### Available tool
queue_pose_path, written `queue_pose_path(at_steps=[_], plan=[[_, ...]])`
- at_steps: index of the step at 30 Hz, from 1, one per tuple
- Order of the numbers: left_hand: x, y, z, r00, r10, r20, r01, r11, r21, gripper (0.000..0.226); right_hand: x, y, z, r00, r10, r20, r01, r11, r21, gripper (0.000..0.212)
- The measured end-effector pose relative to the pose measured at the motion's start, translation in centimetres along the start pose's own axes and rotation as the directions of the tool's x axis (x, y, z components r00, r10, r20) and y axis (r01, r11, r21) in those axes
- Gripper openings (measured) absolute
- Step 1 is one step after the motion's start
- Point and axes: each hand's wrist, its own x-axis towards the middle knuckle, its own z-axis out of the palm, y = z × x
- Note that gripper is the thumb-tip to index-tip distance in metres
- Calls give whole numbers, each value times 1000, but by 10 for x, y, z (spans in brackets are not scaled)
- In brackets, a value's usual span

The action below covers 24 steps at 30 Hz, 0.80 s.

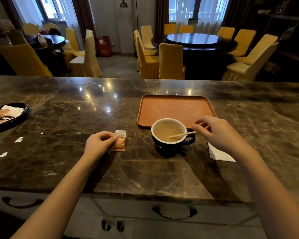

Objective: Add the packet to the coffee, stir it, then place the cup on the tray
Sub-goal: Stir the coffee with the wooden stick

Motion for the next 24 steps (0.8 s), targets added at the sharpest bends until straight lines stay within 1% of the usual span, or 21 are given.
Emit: queue_pose_path(at_steps=[3, 7, 9, 11, 13, 16, 18, 20, 24], plan=[[6, -5, 3, 998, 48, -31, -43, 990, 132, 16, -2, -1, 1, 1000, -4, 20, 4, 1000, 30, 32], [8, -10, 5, 986, 147, -81, -113, 940, 321, 25, -1, -1, 4, 1000, -14, 15, 13, 997, 71, 24], [9, -12, 4, 976, 190, -108, -136, 915, 380, 26, 0, -3, 6, 1000, -16, -5, 17, 992, 124, 19], [12, -15, 3, 969, 219, -118, -150, 892, 425, 27, -1, -7, 7, 1000, -5, -28, 11, 974, 226, 14], [14, -16, 1, 964, 236, -122, -157, 877, 454, 27, -2, -12, 9, 999, 26, -33, -12, 934, 357, 11], [19, -18, -2, 962, 243, -124, -156, 863, 480, 27, -5, -20, 11, 998, 65, -14, -47, 834, 550, 11], [22, -19, -4, 965, 239, -104, -157, 852, 499, 27, -6, -25, 13, 998, 67, -16, -42, 784, 619, 11], [25, -20, -5, 969, 229, -90, -156, 853, 498, 27, -5, -29, 18, 997, 68, -33, -31, 774, 632, 13], [25, -24, -2, 955, 265, -132, -166, 849, 502, 26, -4, -32, 27, 993, 64, -96, 2, 820, 572, 16]])
